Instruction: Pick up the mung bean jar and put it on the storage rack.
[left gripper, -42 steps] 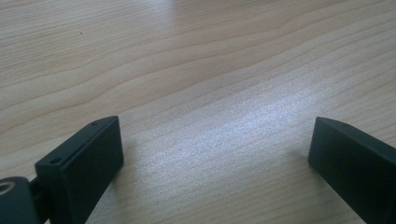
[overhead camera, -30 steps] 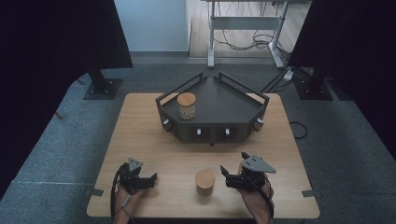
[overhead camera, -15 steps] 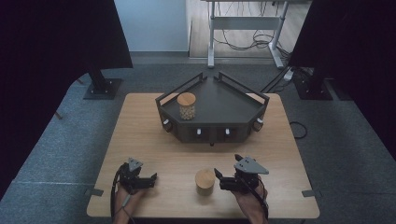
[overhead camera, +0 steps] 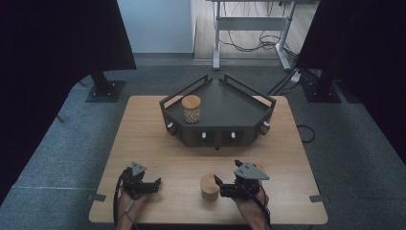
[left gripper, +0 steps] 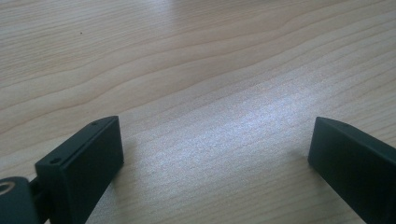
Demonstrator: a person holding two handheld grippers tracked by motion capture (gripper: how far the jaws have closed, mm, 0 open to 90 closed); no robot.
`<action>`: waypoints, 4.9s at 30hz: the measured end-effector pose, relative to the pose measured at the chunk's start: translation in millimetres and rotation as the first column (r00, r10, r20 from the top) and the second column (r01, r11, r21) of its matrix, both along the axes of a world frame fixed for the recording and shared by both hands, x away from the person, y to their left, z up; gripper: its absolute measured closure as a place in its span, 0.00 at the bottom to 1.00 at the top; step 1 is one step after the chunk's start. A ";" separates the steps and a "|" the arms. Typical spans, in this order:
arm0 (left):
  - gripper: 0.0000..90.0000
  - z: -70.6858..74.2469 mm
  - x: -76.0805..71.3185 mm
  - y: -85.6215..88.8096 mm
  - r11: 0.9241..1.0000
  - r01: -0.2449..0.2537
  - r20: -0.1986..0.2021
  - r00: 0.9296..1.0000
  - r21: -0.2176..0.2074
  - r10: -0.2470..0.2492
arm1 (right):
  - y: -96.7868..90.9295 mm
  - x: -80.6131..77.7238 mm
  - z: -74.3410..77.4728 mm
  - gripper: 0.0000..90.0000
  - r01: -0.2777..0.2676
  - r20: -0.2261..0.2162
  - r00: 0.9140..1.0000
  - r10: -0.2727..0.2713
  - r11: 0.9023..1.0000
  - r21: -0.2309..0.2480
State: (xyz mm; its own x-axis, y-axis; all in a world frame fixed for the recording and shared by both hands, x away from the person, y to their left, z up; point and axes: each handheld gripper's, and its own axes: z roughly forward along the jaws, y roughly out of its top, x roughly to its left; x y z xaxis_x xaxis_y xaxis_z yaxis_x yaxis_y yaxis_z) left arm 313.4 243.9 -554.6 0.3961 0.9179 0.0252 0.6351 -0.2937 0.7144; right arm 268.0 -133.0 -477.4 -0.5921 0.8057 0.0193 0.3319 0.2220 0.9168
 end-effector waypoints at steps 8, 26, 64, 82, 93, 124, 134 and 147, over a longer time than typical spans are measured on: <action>0.04 0.0 0.0 0.0 1.000 0.000 0.000 1.000 0.000 0.000 | 6.9 -2.5 -3.1 0.08 -0.026 -0.001 1.000 0.026 1.000 0.008; 0.04 -0.1 0.0 -0.2 1.000 -0.001 0.001 1.000 -0.002 0.001 | 20.1 -8.3 -9.0 0.08 -0.075 0.000 0.997 0.075 0.997 0.020; 0.04 -0.1 -0.3 -0.4 1.000 0.001 0.001 1.000 -0.002 -0.001 | 43.1 -16.4 -25.7 0.08 -0.141 -0.010 0.990 0.142 0.990 0.006; 0.03 0.0 -0.3 -0.3 1.000 0.003 0.000 1.000 0.000 -0.003 | 46.5 -13.5 -42.2 0.09 -0.133 -0.043 0.990 0.132 0.991 -0.032; 0.03 -0.1 -0.3 -0.3 1.000 0.004 0.000 1.000 0.000 -0.004 | 44.2 -10.5 -51.4 0.22 -0.131 -0.088 0.988 0.125 0.989 -0.070; 0.03 0.0 -0.3 -0.3 1.000 0.004 0.000 1.000 0.000 -0.004 | 43.6 -15.7 -41.4 0.27 -0.086 -0.070 0.994 0.081 0.994 -0.065; 0.03 0.0 -0.3 -0.3 1.000 0.004 0.000 1.000 0.000 -0.004 | 40.5 -14.6 -31.5 0.27 -0.075 -0.077 0.994 0.071 0.996 -0.051; 0.03 -0.1 -0.3 -0.5 1.000 0.002 0.001 1.000 -0.002 -0.002 | 36.8 -13.8 -20.3 0.27 -0.072 -0.057 0.996 0.069 0.997 -0.039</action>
